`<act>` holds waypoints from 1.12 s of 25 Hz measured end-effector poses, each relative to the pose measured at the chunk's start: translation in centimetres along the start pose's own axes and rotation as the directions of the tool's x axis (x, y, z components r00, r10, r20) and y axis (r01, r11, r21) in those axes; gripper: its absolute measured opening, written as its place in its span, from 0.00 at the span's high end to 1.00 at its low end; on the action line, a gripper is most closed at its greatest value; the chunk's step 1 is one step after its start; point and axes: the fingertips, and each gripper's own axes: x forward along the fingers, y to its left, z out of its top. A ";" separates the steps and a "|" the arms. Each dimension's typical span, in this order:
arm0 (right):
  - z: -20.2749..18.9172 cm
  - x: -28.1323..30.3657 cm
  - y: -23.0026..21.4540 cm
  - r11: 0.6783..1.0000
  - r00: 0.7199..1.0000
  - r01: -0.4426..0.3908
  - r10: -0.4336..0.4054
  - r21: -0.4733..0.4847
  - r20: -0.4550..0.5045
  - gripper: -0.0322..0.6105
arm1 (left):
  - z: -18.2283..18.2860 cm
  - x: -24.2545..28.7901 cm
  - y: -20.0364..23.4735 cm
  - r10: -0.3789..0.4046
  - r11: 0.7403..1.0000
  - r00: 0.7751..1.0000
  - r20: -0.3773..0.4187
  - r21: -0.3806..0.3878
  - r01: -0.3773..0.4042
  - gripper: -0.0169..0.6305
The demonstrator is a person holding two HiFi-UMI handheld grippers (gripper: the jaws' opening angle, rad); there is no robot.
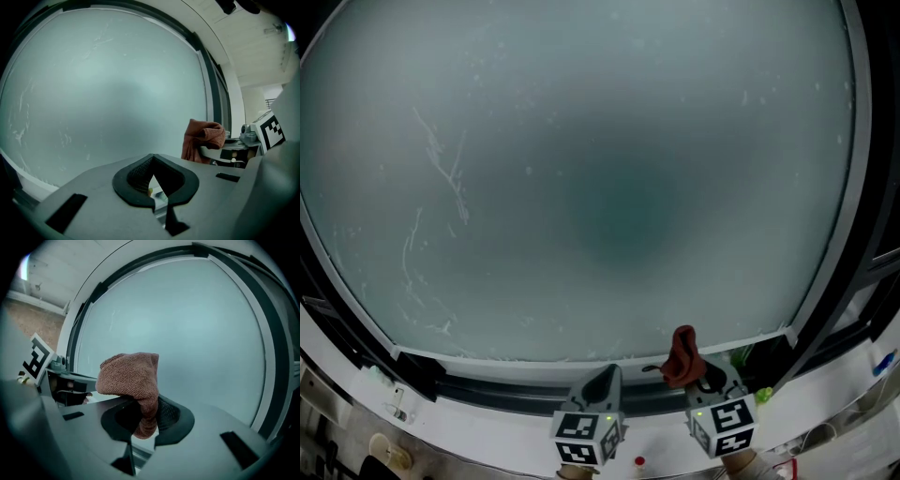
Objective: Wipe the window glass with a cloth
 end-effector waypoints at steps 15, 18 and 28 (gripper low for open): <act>-1.2 -4.4 2.7 0.992 0.996 -0.080 0.074 0.101 0.055 0.88 | -2.4 -3.6 -0.2 0.018 1.000 1.000 0.003 -0.023 -0.018 0.97; -1.4 -4.6 3.1 0.989 0.993 -0.105 0.100 0.105 0.056 0.88 | -3.0 -3.9 -0.3 0.025 0.999 1.000 -0.004 -0.025 -0.025 0.97; -2.3 -5.4 3.5 0.985 0.992 -0.123 0.119 0.121 0.040 0.88 | -3.1 -4.9 -0.8 0.030 0.999 1.000 -0.004 -0.017 -0.030 0.97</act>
